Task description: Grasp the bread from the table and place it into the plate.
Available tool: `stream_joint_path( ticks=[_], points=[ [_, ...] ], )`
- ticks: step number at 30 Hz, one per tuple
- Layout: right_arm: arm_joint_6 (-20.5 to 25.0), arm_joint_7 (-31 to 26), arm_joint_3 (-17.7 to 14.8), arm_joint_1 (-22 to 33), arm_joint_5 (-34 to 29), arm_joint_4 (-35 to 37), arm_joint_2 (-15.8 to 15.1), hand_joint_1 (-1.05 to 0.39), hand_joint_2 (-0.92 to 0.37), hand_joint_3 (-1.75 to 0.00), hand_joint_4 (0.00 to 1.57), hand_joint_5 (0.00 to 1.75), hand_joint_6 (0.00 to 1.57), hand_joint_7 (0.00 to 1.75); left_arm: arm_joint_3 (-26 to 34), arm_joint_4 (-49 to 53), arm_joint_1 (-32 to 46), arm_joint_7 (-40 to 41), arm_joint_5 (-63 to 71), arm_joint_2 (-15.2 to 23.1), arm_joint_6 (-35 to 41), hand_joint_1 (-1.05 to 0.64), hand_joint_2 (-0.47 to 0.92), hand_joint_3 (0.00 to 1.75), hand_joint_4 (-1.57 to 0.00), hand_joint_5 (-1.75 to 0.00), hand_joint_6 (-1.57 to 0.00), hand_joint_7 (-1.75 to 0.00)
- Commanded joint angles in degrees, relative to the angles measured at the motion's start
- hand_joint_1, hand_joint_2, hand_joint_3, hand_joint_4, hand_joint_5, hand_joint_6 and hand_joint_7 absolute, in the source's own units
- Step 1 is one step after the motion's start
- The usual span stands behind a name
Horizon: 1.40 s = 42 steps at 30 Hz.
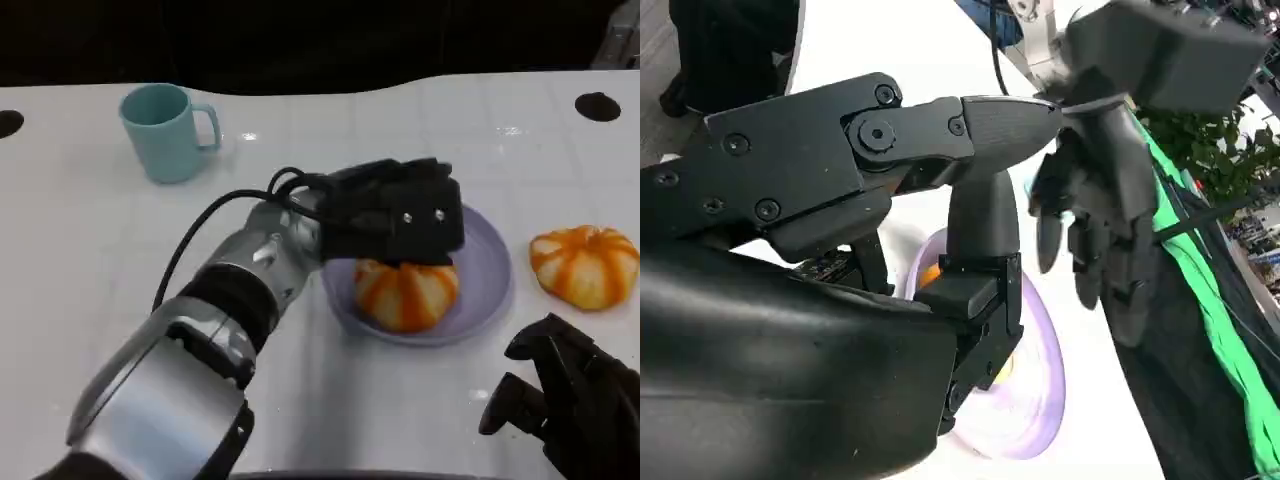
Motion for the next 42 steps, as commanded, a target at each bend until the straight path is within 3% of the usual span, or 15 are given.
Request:
stream_joint_path(
  ticks=[1,4,6,8,11,13,14,16,17,20,22,23,26,34,42],
  points=[
    [-0.52,-0.15,-0.64,-0.3,0.04,0.04,-0.44,-0.49,-0.92,-0.26,0.61,1.75,0.49,1.61,4.6,-2.24,2.44,-2.46,-5.42,1.74,-2.99,-0.81,0.92,0.36,-0.13,-0.07,-0.16,-0.06],
    [-0.66,-0.05,-0.63,-0.53,-0.18,0.31,-0.59,-0.49,-0.92,-0.26,0.61,1.75,0.48,1.62,11.43,-4.23,5.38,-5.77,-13.48,1.43,-4.38,-0.74,0.92,0.35,-0.33,-0.2,-0.32,-0.14],
    [-0.49,-0.26,-0.7,-0.62,-0.13,0.32,-0.5,-0.49,-0.92,-0.27,0.62,1.75,0.49,1.62,15.69,-6.06,7.78,-7.2,-18.65,0.95,-4.22,-0.68,0.92,0.34,-0.44,-0.56,-0.5,-0.16],
    [-0.17,-0.34,-0.88,-0.73,0.23,0.3,-0.41,-0.49,-0.92,-0.27,0.62,1.75,0.49,1.62,19.53,-8.46,10.45,-8.57,-23.62,0.4,-3.37,-0.58,0.92,0.37,-0.59,-0.79,-0.7,-0.22],
    [-0.06,-0.34,-0.96,-0.81,0.23,0.3,-0.53,-0.49,-0.92,-0.26,0.62,1.75,0.48,1.62,23.35,-13.35,14.28,-9.6,-29.14,-0.39,-0.96,-0.54,0.92,0.4,-0.73,-0.92,-0.86,-0.3],
    [-0.04,-0.36,-0.98,-0.86,0.24,0.31,-0.52,-0.49,-0.92,-0.26,0.62,1.75,0.49,1.63,25.77,-19.45,17.85,-10.48,-33.58,-1.06,3.2,-0.52,0.92,0.41,-0.73,-1.03,-0.88,-0.39],
    [0.0,-0.37,-0.97,-0.88,0.25,0.31,-0.53,-0.49,-0.92,-0.26,0.63,1.75,0.49,1.63,26.21,-22.0,19.16,-10.65,-34.79,-1.18,5.03,-0.52,0.92,0.42,-0.72,-1.13,-0.82,-0.56],
    [0.12,-0.44,-0.91,-0.9,0.22,0.24,-0.54,-0.49,-0.92,-0.26,0.63,1.75,0.49,1.64,27.34,-27.83,22.23,-11.59,-38.14,-1.28,9.38,-0.53,0.92,0.43,-0.71,-1.18,-0.78,-0.69],
    [0.18,-0.51,-0.87,-0.92,0.18,0.2,-0.54,-0.5,-0.92,-0.25,0.63,1.75,0.49,1.64,28.04,-30.84,23.84,-12.22,-40.12,-1.31,11.72,-0.55,0.92,0.41,-0.69,-1.35,-0.74,-0.88],
    [0.63,-0.92,-0.92,-0.95,0.33,-0.04,-0.45,-0.5,-0.92,-0.25,0.64,1.75,0.5,1.63,29.86,-40.99,29.37,-12.28,-45.96,-1.53,19.86,-0.56,0.92,0.39,-0.7,-1.54,-0.69,-1.15],
    [0.82,-1.2,-0.91,-1.03,0.32,-0.11,-0.45,-0.5,-0.92,-0.25,0.64,1.75,0.5,1.63,30.23,-48.2,34.39,-12.92,-49.27,-1.29,24.17,-0.57,0.92,0.45,-0.7,-1.68,-0.58,-1.43],
    [0.87,-1.22,-0.91,-1.07,0.36,-0.11,-0.46,-0.5,-0.92,-0.26,0.63,1.75,0.5,1.62,30.33,-51.83,36.95,-12.94,-50.95,-1.28,26.4,-0.58,0.92,0.47,-0.71,-1.72,-0.55,-1.55],
    [1.09,-1.22,-0.98,-1.13,0.59,-0.22,-0.4,-0.49,-0.92,-0.26,0.64,1.75,0.5,1.63,30.26,-60.53,42.93,-11.33,-54.11,-1.64,31.57,-0.6,0.92,0.47,-0.73,-1.74,-0.53,-1.65],
    [0.86,-1.14,-0.72,-1.21,0.22,-0.19,-0.41,-0.51,-0.92,-0.25,0.64,1.75,0.49,1.62,31.02,-77.24,55.11,-4.5,-60.29,-2.39,42.59,-0.58,0.92,0.5,-0.83,-1.75,-0.57,-1.69],
    [0.65,-0.86,-0.57,-0.99,0.22,-0.48,-0.52,-0.5,-0.92,-0.26,0.64,1.75,0.49,1.62,31.82,-84.16,62.76,-0.49,-63.99,-2.14,47.37,-0.54,0.92,0.54,-0.81,-1.75,-0.54,-1.75]
  ],
)
